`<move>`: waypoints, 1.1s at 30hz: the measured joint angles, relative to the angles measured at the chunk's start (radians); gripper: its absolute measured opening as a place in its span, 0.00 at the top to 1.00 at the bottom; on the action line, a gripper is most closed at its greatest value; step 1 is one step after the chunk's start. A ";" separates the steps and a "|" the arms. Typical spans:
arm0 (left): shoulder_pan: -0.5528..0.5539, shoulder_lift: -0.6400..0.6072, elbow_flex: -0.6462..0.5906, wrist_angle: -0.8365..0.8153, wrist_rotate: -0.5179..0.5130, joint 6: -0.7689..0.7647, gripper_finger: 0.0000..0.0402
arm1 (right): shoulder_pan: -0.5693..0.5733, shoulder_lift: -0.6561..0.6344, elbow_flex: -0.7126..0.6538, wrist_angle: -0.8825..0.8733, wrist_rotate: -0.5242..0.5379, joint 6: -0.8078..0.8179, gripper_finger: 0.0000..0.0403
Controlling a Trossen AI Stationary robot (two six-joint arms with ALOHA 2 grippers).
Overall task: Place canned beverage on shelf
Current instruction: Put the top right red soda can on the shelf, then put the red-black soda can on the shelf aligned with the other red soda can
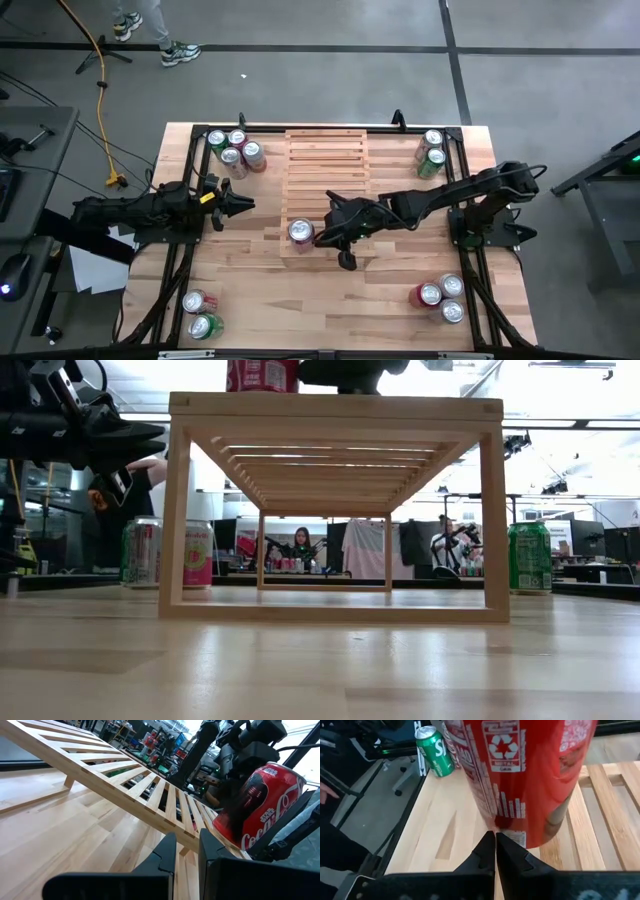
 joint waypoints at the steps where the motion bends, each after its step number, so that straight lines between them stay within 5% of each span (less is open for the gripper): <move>1: 0.000 0.000 0.000 0.000 0.000 0.000 1.00 | 0.000 0.003 0.000 0.009 0.000 -0.007 1.00; 33: 0.000 0.000 0.000 0.000 0.000 0.000 1.00 | -0.020 -0.027 0.000 -0.042 -0.068 -0.062 1.00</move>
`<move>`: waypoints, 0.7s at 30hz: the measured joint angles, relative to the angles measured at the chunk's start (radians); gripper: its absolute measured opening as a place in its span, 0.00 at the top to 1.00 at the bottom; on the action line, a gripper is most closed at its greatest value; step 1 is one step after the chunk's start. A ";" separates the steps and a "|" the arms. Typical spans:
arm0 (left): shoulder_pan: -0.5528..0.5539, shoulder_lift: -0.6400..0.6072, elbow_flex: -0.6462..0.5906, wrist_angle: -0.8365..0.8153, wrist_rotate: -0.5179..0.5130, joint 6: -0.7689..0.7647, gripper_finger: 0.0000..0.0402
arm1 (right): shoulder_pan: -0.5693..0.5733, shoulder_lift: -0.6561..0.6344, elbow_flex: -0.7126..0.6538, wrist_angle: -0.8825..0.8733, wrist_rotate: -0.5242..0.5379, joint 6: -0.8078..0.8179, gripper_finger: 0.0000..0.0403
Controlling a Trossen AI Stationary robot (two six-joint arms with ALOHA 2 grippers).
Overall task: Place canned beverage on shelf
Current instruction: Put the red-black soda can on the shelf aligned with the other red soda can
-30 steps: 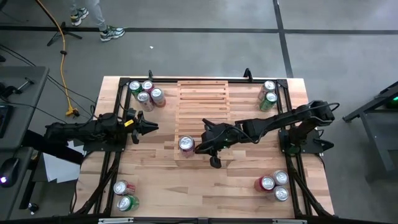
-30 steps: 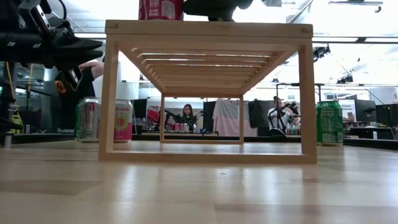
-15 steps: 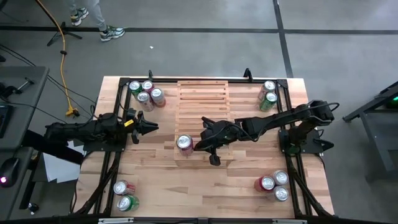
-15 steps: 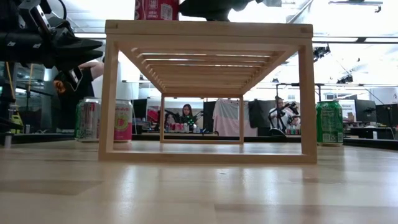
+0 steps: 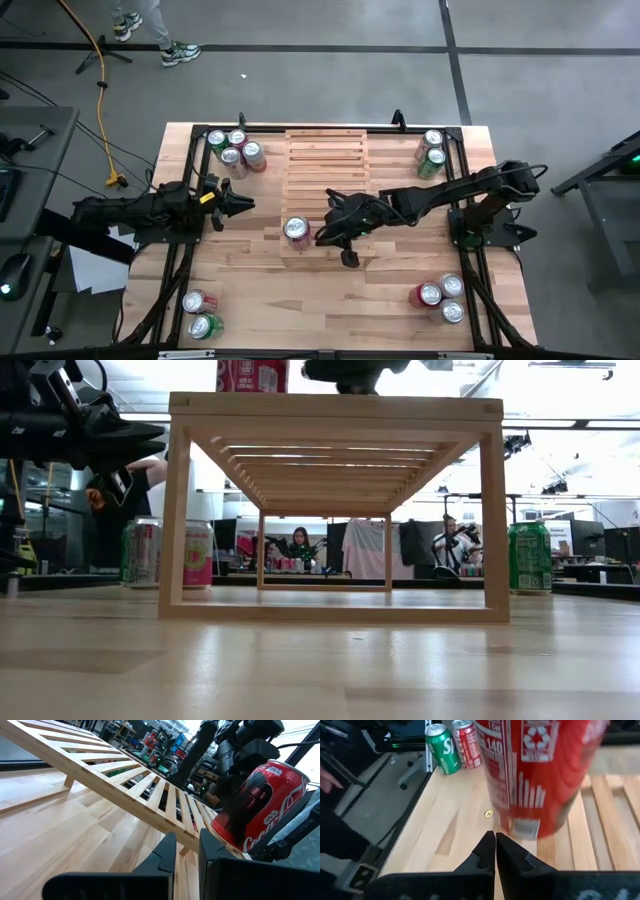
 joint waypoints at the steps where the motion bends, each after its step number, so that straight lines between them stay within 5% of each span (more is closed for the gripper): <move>1: 0.000 0.000 0.000 0.000 0.000 0.000 1.00 | -0.001 -0.016 0.000 -0.038 -0.008 0.010 1.00; 13: 0.000 0.000 0.000 0.000 0.000 0.000 1.00 | 0.010 -0.320 -0.002 -0.455 0.023 0.122 1.00; 21: 0.000 0.000 0.000 0.000 0.000 0.000 1.00 | 0.061 -0.404 -0.003 -0.695 0.019 0.217 0.98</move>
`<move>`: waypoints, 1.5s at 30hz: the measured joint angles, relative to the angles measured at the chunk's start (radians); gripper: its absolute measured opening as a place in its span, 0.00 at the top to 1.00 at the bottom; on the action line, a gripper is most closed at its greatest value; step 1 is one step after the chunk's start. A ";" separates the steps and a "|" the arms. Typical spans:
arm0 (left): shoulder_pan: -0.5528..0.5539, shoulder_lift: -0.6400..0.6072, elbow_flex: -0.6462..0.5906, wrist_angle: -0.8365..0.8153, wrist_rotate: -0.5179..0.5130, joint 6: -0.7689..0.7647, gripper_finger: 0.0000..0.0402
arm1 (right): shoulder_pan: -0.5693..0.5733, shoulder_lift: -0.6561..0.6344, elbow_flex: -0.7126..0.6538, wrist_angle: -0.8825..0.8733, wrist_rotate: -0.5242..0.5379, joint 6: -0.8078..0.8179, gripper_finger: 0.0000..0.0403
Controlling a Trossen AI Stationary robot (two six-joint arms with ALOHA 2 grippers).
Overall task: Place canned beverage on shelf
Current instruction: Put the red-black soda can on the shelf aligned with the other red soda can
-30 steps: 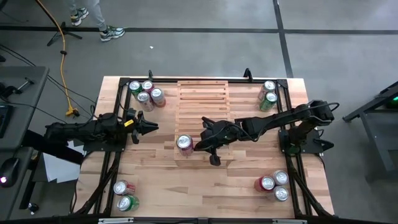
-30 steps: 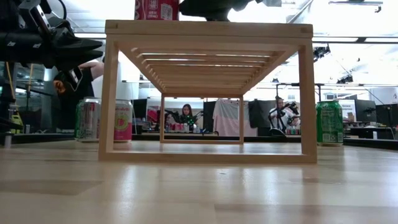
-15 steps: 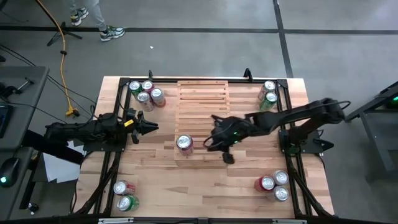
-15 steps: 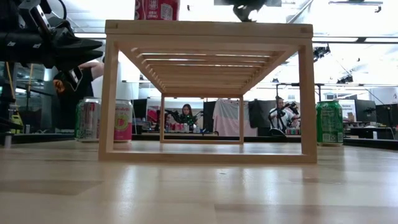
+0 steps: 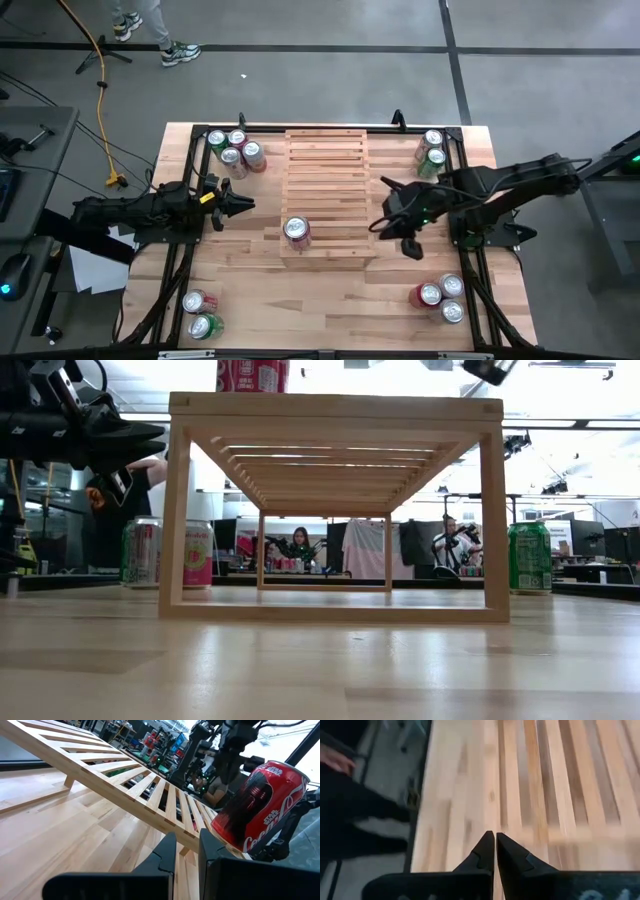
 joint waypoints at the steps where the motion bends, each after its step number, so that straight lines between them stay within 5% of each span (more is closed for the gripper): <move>1: 0.000 0.000 0.000 0.000 0.000 0.000 1.00 | 0.004 -0.001 0.000 -0.033 0.000 0.001 0.96; 7: 0.000 0.000 0.000 0.000 0.000 0.000 1.00 | 0.021 -0.003 -0.001 -0.145 0.006 0.049 0.71; 15: 0.000 0.000 0.000 0.000 0.000 0.000 1.00 | 0.049 -0.003 0.029 -0.129 -0.011 0.205 0.26; 19: 0.000 0.000 0.000 0.000 0.000 0.000 1.00 | 0.053 -0.003 0.059 -0.086 -0.042 0.295 0.12; 26: 0.000 0.000 0.000 0.000 0.000 0.000 1.00 | 0.060 0.045 0.106 -0.081 -0.053 0.553 0.08; 34: 0.000 0.000 0.000 0.000 0.000 0.000 1.00 | 0.169 0.214 0.194 -0.289 -0.247 0.677 0.08; 40: 0.000 0.000 0.000 0.000 0.000 0.000 1.00 | 0.282 0.339 0.276 -0.557 -0.208 0.700 0.08; 45: 0.000 0.000 0.000 0.000 0.000 0.000 1.00 | 0.383 0.385 0.277 -0.595 -0.109 0.855 0.08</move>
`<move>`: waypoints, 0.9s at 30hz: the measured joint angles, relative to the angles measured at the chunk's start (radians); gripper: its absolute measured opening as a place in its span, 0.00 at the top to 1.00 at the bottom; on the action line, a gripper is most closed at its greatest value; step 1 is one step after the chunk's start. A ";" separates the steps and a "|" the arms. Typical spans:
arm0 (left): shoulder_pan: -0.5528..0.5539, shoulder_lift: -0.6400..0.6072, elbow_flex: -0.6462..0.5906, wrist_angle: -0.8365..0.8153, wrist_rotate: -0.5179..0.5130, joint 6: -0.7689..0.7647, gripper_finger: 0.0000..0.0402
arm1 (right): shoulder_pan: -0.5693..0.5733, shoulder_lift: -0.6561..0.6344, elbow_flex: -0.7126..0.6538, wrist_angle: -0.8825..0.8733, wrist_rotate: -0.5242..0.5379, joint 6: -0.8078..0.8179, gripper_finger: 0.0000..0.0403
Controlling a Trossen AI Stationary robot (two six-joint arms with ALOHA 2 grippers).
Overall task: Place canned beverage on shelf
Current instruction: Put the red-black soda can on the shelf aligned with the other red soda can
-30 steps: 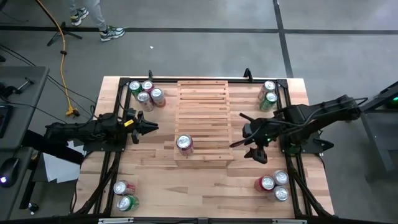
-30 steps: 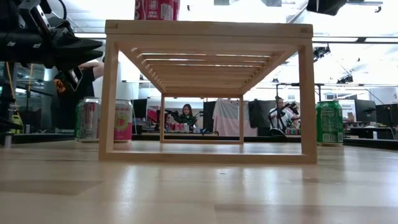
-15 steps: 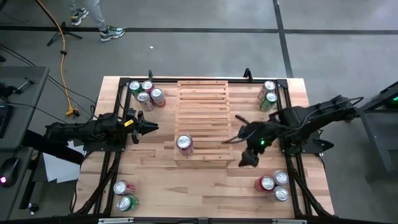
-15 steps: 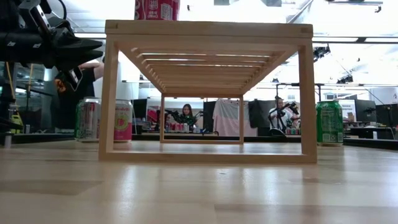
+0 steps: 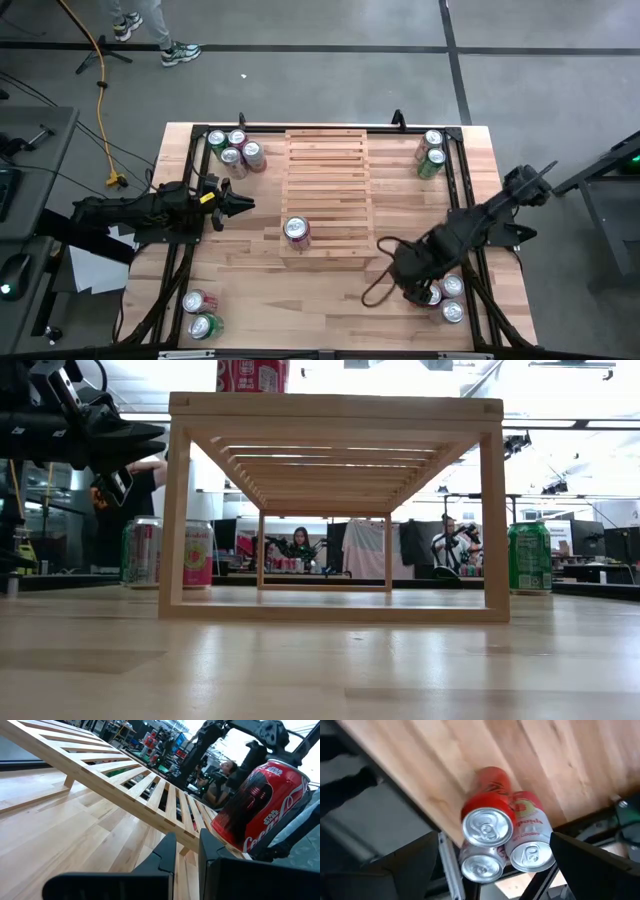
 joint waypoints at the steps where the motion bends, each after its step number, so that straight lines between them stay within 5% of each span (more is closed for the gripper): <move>1: 0.000 0.000 0.000 0.000 0.000 0.000 1.00 | 0.018 0.010 0.000 -0.002 0.021 0.035 0.08; 11: 0.000 0.000 0.000 0.000 0.000 0.000 1.00 | 0.125 0.117 -0.001 -0.017 0.055 0.193 0.08; 27: 0.000 0.000 0.000 0.000 0.000 0.000 1.00 | 0.135 0.276 -0.002 -0.010 0.016 0.098 0.08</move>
